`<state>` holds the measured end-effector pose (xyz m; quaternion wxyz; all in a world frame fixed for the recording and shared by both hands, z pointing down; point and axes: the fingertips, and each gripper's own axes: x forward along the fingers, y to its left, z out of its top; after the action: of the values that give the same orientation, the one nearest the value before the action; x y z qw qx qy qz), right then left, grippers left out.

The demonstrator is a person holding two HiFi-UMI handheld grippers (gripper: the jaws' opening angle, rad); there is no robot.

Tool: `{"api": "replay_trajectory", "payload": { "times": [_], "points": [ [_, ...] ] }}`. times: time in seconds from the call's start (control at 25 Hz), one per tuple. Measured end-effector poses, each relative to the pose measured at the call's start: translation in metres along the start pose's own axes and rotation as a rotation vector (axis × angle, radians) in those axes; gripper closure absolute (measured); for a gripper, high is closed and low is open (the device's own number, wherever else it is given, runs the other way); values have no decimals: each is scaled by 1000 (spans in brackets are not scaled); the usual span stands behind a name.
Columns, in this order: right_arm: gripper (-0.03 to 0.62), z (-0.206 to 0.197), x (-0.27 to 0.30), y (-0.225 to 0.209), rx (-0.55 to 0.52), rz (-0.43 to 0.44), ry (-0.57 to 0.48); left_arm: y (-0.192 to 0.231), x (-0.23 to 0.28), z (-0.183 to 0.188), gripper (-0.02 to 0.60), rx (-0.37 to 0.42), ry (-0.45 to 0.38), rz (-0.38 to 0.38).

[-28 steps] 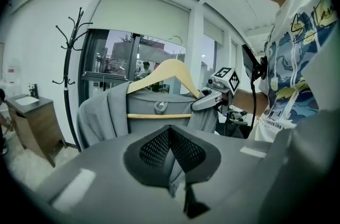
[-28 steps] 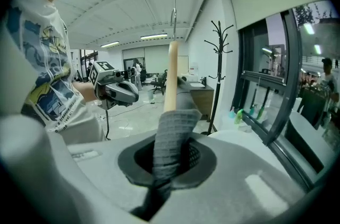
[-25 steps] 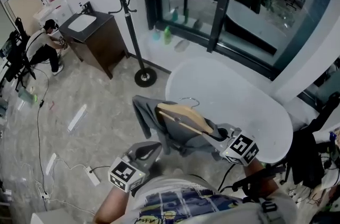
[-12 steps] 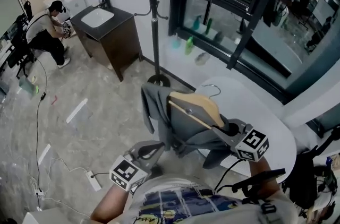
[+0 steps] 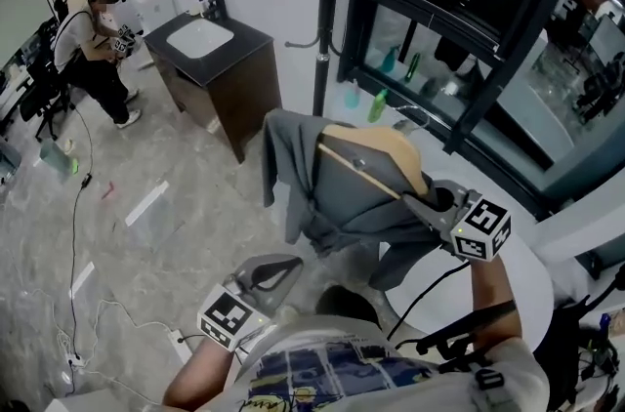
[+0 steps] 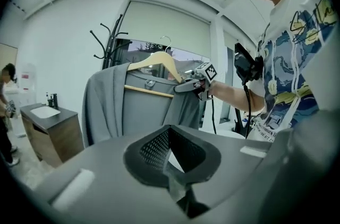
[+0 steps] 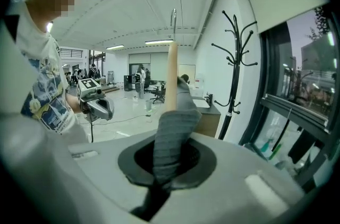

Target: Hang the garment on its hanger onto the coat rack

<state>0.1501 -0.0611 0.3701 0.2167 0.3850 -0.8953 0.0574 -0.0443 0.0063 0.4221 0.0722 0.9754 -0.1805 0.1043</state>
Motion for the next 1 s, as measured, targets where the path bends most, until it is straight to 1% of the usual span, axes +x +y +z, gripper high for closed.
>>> {"api": "replay_trajectory", "payload": {
  "times": [0.24,0.52,0.64,0.76,1.0],
  "points": [
    [588,54,52,-85,-81,66,0,60,24,13,578,-23,6,54],
    [588,113,113,-179,-174,138,9,118,67,42,578,-2,-2,91],
    [588,132,138,-210,-189,177,10,132,87,49,578,-18,0,95],
    [586,148,161,-241,-197,198,12,150,103,49,578,-11,12,113],
    [588,160,204,-298,-174,215,25,181,127,62,578,-9,-6,157]
  ]
}}
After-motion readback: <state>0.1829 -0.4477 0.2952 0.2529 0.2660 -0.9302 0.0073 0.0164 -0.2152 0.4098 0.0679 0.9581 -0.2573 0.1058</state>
